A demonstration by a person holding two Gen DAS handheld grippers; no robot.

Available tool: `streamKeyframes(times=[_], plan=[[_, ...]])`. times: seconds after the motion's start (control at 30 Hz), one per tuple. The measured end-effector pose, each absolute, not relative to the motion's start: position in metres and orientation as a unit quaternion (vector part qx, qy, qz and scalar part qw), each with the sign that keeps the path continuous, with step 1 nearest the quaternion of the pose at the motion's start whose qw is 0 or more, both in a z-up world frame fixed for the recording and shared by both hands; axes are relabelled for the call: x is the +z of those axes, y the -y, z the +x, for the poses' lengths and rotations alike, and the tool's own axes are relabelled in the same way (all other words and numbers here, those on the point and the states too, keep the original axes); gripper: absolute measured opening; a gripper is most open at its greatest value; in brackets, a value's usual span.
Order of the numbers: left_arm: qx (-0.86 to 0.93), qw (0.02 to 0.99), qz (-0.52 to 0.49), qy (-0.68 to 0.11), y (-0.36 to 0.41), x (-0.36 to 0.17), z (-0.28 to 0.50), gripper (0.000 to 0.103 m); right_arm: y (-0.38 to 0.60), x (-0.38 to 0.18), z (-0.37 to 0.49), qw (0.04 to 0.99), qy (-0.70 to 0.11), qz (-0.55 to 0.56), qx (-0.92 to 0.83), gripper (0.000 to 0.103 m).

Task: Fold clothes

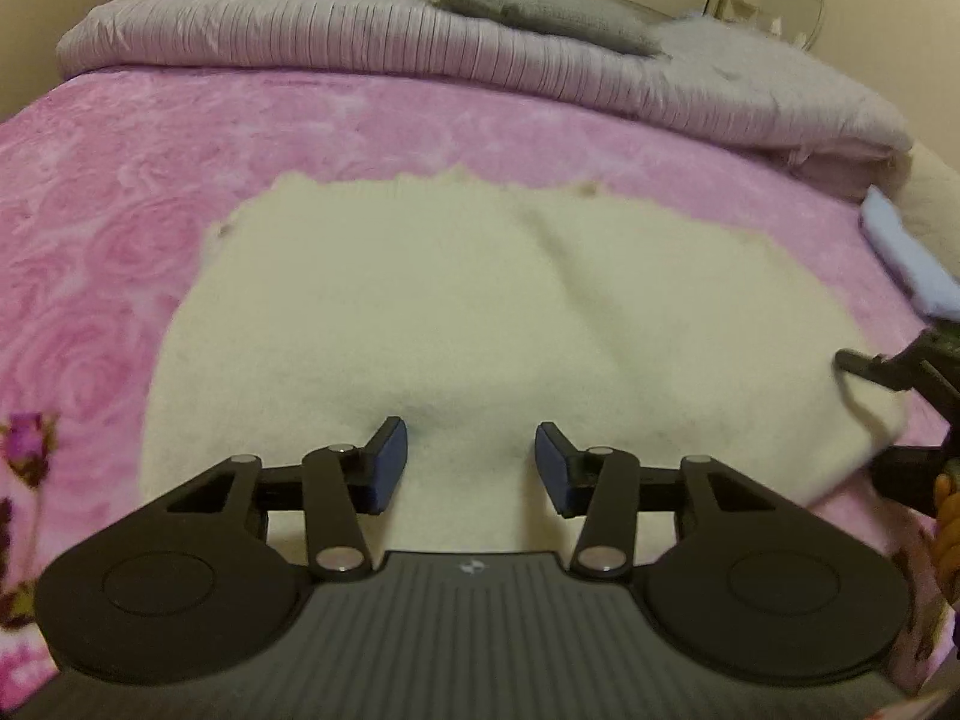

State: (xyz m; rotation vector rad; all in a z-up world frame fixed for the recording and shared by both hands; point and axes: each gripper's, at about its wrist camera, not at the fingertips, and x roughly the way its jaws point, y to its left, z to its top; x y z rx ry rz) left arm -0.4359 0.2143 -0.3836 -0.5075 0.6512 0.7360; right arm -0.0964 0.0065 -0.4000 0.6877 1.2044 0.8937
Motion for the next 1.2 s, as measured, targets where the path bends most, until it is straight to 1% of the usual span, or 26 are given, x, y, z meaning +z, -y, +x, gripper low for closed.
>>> streamKeyframes(times=[0.03,0.07,0.13,0.2,0.23,0.27,0.3,0.37,0.47,0.53,0.6,0.63,0.7,0.73,0.77,0.83,0.9,0.93,0.97,1.03,1.13,1.2], plan=[[0.346,0.852,-0.251,-0.304,-0.216,-0.380,-0.439,0.043,-0.010,-0.397,-0.097,0.686,-0.539,0.287,0.395,0.027],[0.344,0.852,-0.262,-0.295,-0.218,-0.377,-0.445,0.041,-0.014,-0.395,-0.097,0.693,-0.542,0.267,0.393,0.024],[0.346,0.849,-0.289,-0.275,-0.224,-0.370,-0.462,0.041,-0.022,-0.382,-0.100,0.712,-0.539,0.217,0.393,0.021],[0.343,0.843,-0.323,-0.258,-0.234,-0.365,-0.484,0.040,-0.040,-0.350,-0.121,0.765,-0.472,0.099,0.426,0.019],[0.341,0.840,-0.341,-0.249,-0.239,-0.364,-0.496,0.040,-0.052,-0.328,-0.145,0.795,-0.401,0.015,0.454,0.018],[0.339,0.837,-0.357,-0.240,-0.242,-0.362,-0.507,0.040,-0.062,-0.312,-0.168,0.812,-0.338,-0.049,0.473,0.014],[0.337,0.835,-0.369,-0.230,-0.245,-0.360,-0.516,0.040,-0.072,-0.298,-0.194,0.821,-0.270,-0.108,0.491,0.013],[0.331,0.834,-0.391,-0.207,-0.247,-0.355,-0.534,0.040,-0.091,-0.280,-0.250,0.809,-0.148,-0.199,0.533,0.012],[0.322,0.829,-0.423,-0.176,-0.242,-0.355,-0.559,0.040,-0.105,-0.283,-0.315,0.748,-0.061,-0.257,0.609,0.011],[0.319,0.821,-0.445,-0.163,-0.239,-0.359,-0.575,0.040,-0.110,-0.298,-0.346,0.710,-0.044,-0.285,0.642,0.012],[0.318,0.812,-0.465,-0.155,-0.237,-0.366,-0.586,0.040,-0.118,-0.318,-0.372,0.668,-0.049,-0.328,0.666,0.014],[0.317,0.809,-0.471,-0.155,-0.236,-0.368,-0.588,0.040,-0.116,-0.326,-0.381,0.655,-0.039,-0.350,0.669,0.021],[0.314,0.804,-0.481,-0.155,-0.235,-0.373,-0.592,0.040,-0.113,-0.342,-0.399,0.627,-0.015,-0.393,0.673,0.046],[0.311,0.804,-0.484,-0.153,-0.234,-0.374,-0.593,0.040,-0.111,-0.350,-0.407,0.612,-0.003,-0.413,0.674,0.065],[0.305,0.804,-0.489,-0.148,-0.234,-0.375,-0.593,0.040,-0.106,-0.351,-0.410,0.601,0.001,-0.423,0.678,0.068],[0.290,0.803,-0.502,-0.137,-0.236,-0.376,-0.591,0.040,-0.089,-0.348,-0.409,0.596,0.002,-0.421,0.684,0.068],[0.275,0.801,-0.518,-0.120,-0.239,-0.376,-0.588,0.042,-0.069,-0.337,-0.396,0.600,-0.008,-0.390,0.698,0.068],[0.266,0.798,-0.529,-0.109,-0.242,-0.378,-0.587,0.043,-0.059,-0.328,-0.386,0.613,-0.030,-0.364,0.701,0.068],[0.260,0.793,-0.541,-0.101,-0.245,-0.379,-0.585,0.044,-0.053,-0.319,-0.371,0.628,-0.066,-0.332,0.700,0.068],[0.248,0.781,-0.567,-0.083,-0.253,-0.384,-0.580,0.047,-0.051,-0.303,-0.330,0.667,-0.165,-0.238,0.687,0.068],[0.235,0.760,-0.603,-0.059,-0.267,-0.395,-0.571,0.052,-0.051,-0.305,-0.252,0.697,-0.343,-0.062,0.627,0.068],[0.229,0.749,-0.619,-0.054,-0.276,-0.404,-0.565,0.054,-0.049,-0.323,-0.205,0.678,-0.461,0.063,0.569,0.068]])
